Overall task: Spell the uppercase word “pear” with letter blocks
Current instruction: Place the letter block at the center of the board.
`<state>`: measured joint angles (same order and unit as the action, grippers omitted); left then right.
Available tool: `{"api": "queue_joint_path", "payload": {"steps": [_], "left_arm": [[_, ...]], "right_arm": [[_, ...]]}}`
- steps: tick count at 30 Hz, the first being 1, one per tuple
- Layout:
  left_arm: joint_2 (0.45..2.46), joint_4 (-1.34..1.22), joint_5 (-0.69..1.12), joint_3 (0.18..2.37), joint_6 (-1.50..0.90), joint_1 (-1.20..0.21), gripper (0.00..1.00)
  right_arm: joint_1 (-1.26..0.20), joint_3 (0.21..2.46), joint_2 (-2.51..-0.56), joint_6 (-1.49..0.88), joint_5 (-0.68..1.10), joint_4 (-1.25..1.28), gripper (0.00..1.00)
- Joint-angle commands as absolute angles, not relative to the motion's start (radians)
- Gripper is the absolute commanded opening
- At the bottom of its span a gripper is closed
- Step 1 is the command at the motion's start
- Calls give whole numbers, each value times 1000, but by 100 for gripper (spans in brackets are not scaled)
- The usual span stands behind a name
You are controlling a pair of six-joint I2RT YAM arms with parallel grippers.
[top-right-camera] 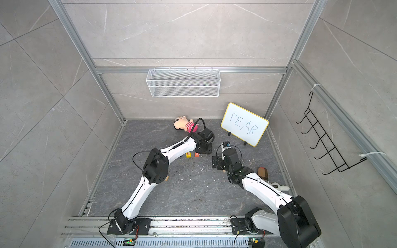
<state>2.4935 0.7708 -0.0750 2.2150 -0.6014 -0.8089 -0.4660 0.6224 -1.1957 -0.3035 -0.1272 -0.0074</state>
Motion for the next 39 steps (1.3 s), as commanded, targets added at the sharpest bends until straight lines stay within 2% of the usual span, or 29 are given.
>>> {"api": "queue_joint_path", "payload": {"steps": [1, 29, 39], "left_arm": [[2491, 815, -72, 2248, -625, -820, 16], [2545, 838, -89, 2255, -636, -823, 19], [2503, 846, -102, 2243, -627, -822, 38]], "right_arm": [[-464, 615, -1181, -304, -127, -11, 99], [-463, 603, -1165, -301, -123, 3, 99], [-463, 604, -1165, -299, -124, 4, 99]]}}
